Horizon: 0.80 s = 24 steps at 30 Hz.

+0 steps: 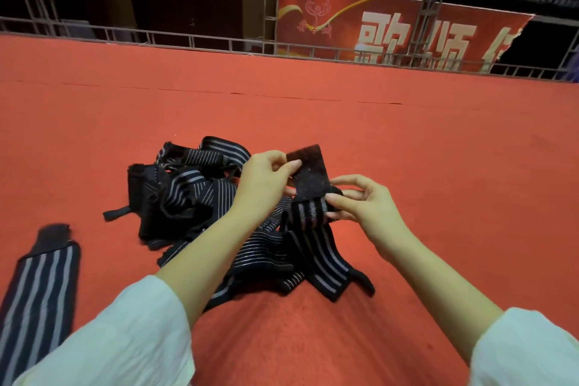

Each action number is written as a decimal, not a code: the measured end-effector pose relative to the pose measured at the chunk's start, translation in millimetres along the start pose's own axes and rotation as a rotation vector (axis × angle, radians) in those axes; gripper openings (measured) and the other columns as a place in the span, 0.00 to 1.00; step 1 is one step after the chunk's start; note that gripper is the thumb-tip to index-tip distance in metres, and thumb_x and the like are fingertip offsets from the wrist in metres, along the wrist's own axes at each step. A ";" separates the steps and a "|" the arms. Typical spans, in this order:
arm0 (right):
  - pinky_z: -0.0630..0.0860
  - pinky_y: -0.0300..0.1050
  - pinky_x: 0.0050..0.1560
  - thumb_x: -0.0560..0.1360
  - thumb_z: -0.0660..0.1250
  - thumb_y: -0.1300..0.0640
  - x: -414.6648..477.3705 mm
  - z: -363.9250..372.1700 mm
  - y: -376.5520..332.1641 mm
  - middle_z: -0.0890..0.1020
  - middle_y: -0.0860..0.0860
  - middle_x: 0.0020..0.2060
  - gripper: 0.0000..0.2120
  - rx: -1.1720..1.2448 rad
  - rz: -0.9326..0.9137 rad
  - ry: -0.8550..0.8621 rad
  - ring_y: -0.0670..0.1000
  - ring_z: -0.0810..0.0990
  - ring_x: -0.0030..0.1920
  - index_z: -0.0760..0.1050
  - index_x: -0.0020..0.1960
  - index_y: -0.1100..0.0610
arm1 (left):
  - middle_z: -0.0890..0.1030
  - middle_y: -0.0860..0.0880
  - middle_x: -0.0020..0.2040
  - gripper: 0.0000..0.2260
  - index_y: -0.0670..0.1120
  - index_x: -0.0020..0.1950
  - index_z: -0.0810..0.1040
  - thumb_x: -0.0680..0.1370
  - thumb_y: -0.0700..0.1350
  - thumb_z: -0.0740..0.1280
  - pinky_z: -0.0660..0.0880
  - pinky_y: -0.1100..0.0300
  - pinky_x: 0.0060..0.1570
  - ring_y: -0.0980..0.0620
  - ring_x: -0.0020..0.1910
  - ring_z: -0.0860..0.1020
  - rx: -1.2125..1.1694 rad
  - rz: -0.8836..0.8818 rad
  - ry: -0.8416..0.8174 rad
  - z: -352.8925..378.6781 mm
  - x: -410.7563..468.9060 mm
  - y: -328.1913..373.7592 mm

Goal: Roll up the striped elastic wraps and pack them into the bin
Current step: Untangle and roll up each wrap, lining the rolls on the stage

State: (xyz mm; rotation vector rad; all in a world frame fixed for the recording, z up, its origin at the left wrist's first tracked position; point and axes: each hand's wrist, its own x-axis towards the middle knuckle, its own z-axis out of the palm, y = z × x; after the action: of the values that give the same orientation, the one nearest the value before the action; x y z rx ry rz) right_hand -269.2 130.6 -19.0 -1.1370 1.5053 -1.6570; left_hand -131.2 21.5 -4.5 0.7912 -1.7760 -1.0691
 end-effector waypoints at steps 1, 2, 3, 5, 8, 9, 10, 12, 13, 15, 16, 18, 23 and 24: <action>0.82 0.41 0.39 0.74 0.67 0.72 0.9 1.4 -1.2 0.83 0.55 0.37 0.12 -0.007 -0.007 0.016 0.50 0.83 0.37 0.74 0.57 0.64 | 0.76 0.50 0.29 0.11 0.39 0.37 0.74 0.78 0.42 0.67 0.81 0.47 0.41 0.52 0.28 0.81 0.003 -0.016 -0.008 -0.7 0.1 -0.5; 0.82 0.41 0.40 0.74 0.66 0.72 1.3 3.5 -2.0 0.82 0.56 0.40 0.13 -0.019 -0.031 0.039 0.51 0.83 0.39 0.73 0.57 0.62 | 0.74 0.53 0.27 0.11 0.40 0.37 0.73 0.79 0.42 0.67 0.80 0.48 0.41 0.54 0.27 0.80 -0.004 -0.026 -0.017 -1.7 -0.2 0.6; 0.81 0.41 0.43 0.74 0.67 0.71 2.2 4.8 -2.4 0.80 0.56 0.44 0.14 -0.069 -0.084 0.069 0.51 0.82 0.43 0.73 0.57 0.59 | 0.72 0.55 0.26 0.12 0.40 0.37 0.72 0.79 0.42 0.67 0.80 0.50 0.40 0.55 0.26 0.79 -0.025 -0.033 -0.023 -2.7 -0.2 2.8; 0.77 0.38 0.53 0.74 0.70 0.65 -0.5 9.1 -8.9 0.79 0.52 0.52 0.14 -0.239 -0.212 0.093 0.46 0.79 0.53 0.74 0.56 0.53 | 0.75 0.54 0.27 0.12 0.41 0.36 0.72 0.79 0.40 0.66 0.82 0.56 0.37 0.54 0.30 0.80 -0.114 -0.033 -0.036 -5.6 -0.3 13.6; 0.71 0.31 0.61 0.73 0.72 0.58 -8.0 18.4 -25.7 0.74 0.47 0.63 0.20 -0.295 -0.276 0.006 0.34 0.72 0.61 0.73 0.64 0.51 | 0.79 0.45 0.37 0.07 0.39 0.41 0.74 0.79 0.38 0.65 0.80 0.62 0.35 0.55 0.34 0.82 -0.231 0.006 -0.065 -10.7 -2.3 39.8; 0.69 0.34 0.65 0.73 0.73 0.56 -8.9 21.0 -31.6 0.70 0.47 0.68 0.26 -0.298 -0.272 -0.017 0.33 0.68 0.65 0.70 0.69 0.51 | 0.79 0.44 0.38 0.06 0.38 0.43 0.75 0.79 0.37 0.65 0.81 0.62 0.36 0.55 0.34 0.82 -0.271 0.026 -0.083 -11.6 -4.4 50.3; 0.67 0.40 0.69 0.72 0.73 0.55 -9.7 23.9 -38.3 0.67 0.46 0.71 0.30 -0.329 -0.281 -0.027 0.36 0.65 0.69 0.67 0.71 0.50 | 0.80 0.43 0.39 0.04 0.37 0.46 0.75 0.79 0.36 0.64 0.81 0.61 0.37 0.55 0.34 0.82 -0.308 0.050 -0.106 -12.0 -7.1 60.8; 0.65 0.46 0.72 0.74 0.71 0.59 -11.5 27.3 -54.1 0.68 0.46 0.71 0.30 -0.384 -0.357 -0.006 0.42 0.65 0.71 0.64 0.72 0.48 | 0.80 0.41 0.41 0.03 0.35 0.49 0.77 0.79 0.35 0.65 0.81 0.61 0.40 0.55 0.35 0.81 -0.329 0.110 -0.137 -13.0 -12.2 81.8; 0.68 0.50 0.70 0.76 0.67 0.64 -12.3 27.5 -64.1 0.73 0.48 0.67 0.27 -0.362 -0.394 0.024 0.45 0.70 0.68 0.66 0.71 0.49 | 0.81 0.41 0.41 0.04 0.35 0.50 0.78 0.78 0.34 0.65 0.81 0.62 0.42 0.56 0.35 0.81 -0.315 0.148 -0.144 -14.4 -13.9 91.2; 0.74 0.57 0.63 0.77 0.60 0.70 -16.7 25.1 -88.8 0.81 0.52 0.57 0.22 -0.284 -0.437 0.090 0.52 0.79 0.60 0.73 0.64 0.49 | 0.82 0.45 0.42 0.05 0.38 0.51 0.81 0.77 0.34 0.67 0.79 0.62 0.48 0.57 0.39 0.81 -0.247 0.249 -0.145 -20.6 -17.2 110.1; 0.76 0.58 0.61 0.77 0.58 0.71 -19.4 23.1 -102.6 0.82 0.52 0.52 0.21 -0.261 -0.450 0.117 0.53 0.81 0.57 0.75 0.59 0.49 | 0.83 0.48 0.43 0.06 0.41 0.51 0.81 0.76 0.35 0.68 0.78 0.62 0.51 0.58 0.42 0.81 -0.200 0.298 -0.134 -25.5 -17.8 119.1; 0.78 0.52 0.56 0.79 0.58 0.70 -26.3 19.8 -131.3 0.83 0.50 0.48 0.16 -0.235 -0.469 0.143 0.50 0.82 0.51 0.76 0.55 0.52 | 0.83 0.51 0.48 0.09 0.46 0.54 0.81 0.75 0.38 0.71 0.77 0.64 0.53 0.57 0.48 0.81 -0.116 0.352 -0.096 -37.3 -18.3 136.7; 0.78 0.40 0.47 0.79 0.64 0.62 -48.8 23.2 -197.5 0.84 0.49 0.45 0.08 -0.185 -0.529 0.076 0.45 0.83 0.46 0.77 0.56 0.56 | 0.83 0.50 0.49 0.11 0.47 0.56 0.80 0.74 0.42 0.72 0.77 0.56 0.57 0.55 0.50 0.81 0.005 0.447 -0.009 -64.7 -27.3 188.0; 0.77 0.39 0.48 0.78 0.64 0.62 -55.1 26.8 -209.9 0.84 0.49 0.46 0.08 -0.192 -0.554 0.059 0.45 0.83 0.48 0.78 0.56 0.55 | 0.83 0.52 0.46 0.09 0.47 0.54 0.80 0.74 0.41 0.72 0.78 0.57 0.55 0.56 0.48 0.81 0.011 0.460 -0.010 -71.4 -32.3 200.1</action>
State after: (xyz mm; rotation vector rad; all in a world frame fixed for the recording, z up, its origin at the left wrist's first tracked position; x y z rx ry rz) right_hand -199.9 200.2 176.3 -1.7432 1.4950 -1.9385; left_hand -67.8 109.6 180.9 0.3533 -1.8536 -0.7562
